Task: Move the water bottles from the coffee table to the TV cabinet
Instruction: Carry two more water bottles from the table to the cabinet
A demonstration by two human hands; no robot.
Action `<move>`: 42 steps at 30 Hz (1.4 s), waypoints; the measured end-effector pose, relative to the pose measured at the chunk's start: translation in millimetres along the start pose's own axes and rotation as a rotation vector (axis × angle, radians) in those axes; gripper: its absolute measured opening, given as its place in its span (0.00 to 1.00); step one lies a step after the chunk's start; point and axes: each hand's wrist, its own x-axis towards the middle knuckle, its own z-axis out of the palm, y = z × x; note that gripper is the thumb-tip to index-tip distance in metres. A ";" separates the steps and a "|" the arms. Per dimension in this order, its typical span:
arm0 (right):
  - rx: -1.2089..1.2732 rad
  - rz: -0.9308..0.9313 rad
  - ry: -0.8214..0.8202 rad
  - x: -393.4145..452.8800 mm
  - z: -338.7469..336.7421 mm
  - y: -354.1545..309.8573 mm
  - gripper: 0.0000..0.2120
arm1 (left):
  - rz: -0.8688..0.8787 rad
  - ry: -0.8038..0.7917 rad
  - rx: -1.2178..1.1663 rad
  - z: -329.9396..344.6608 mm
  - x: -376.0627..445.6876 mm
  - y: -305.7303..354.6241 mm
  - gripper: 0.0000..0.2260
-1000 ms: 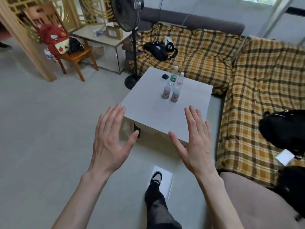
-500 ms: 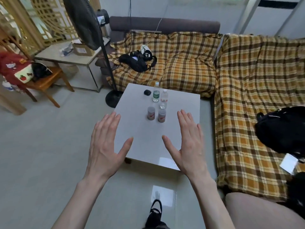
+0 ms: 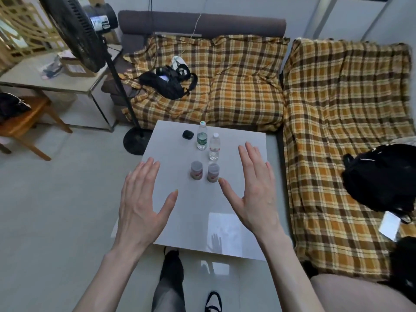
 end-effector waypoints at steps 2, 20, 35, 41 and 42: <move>-0.019 0.032 -0.003 22.1 13.7 3.0 0.36 | 0.025 -0.018 -0.024 11.6 29.5 -12.7 0.32; -0.124 0.145 -0.095 205.2 161.0 34.8 0.35 | 0.125 -0.178 -0.103 120.7 248.2 -137.4 0.32; -0.151 0.137 -0.239 280.8 281.2 168.6 0.36 | 0.207 -0.211 -0.190 328.6 360.5 -151.5 0.27; -0.124 0.163 -0.334 284.5 339.4 217.0 0.35 | 0.189 -0.297 -0.167 404.7 363.3 -172.0 0.26; -0.115 0.171 -0.354 284.4 346.9 222.0 0.35 | 0.187 -0.311 -0.163 412.9 364.3 -173.9 0.26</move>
